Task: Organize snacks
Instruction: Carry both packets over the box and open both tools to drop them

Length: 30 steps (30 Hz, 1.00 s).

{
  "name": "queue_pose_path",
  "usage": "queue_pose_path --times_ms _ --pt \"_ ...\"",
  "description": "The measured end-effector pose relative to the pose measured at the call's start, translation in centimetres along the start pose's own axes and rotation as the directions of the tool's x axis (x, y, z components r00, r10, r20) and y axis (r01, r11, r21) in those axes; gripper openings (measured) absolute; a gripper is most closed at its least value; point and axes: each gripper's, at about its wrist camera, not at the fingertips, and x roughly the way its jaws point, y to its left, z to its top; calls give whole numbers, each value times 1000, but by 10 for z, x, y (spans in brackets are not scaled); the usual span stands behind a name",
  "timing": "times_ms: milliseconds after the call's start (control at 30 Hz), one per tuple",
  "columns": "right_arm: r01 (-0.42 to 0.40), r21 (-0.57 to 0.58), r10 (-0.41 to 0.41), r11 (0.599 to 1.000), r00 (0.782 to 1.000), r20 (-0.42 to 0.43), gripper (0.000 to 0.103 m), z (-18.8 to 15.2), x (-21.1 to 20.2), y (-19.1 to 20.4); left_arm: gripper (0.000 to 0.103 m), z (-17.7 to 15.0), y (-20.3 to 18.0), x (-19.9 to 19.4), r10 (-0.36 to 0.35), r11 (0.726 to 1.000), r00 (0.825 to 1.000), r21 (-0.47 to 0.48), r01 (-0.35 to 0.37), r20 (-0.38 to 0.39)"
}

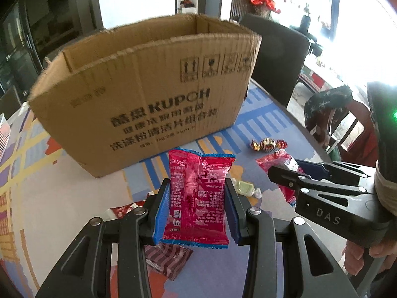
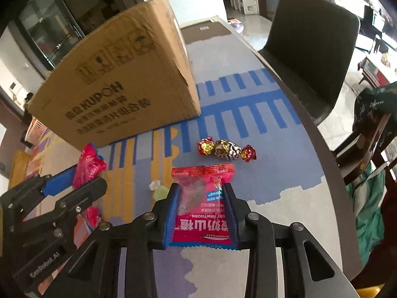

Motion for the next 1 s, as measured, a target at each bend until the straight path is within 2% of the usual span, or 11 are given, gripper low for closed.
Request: queue_pose_path --times_ms 300,600,1000 --pt "-46 -49 51 998 993 106 35 9 -47 20 40 12 9 -39 3 999 996 -33 0 92" --pt "-86 -119 112 989 968 226 35 36 -91 49 40 35 21 -82 41 998 979 -51 -31 201" --pt "-57 -244 139 968 932 335 35 85 -128 94 40 81 49 -112 105 994 953 -68 -90 285"
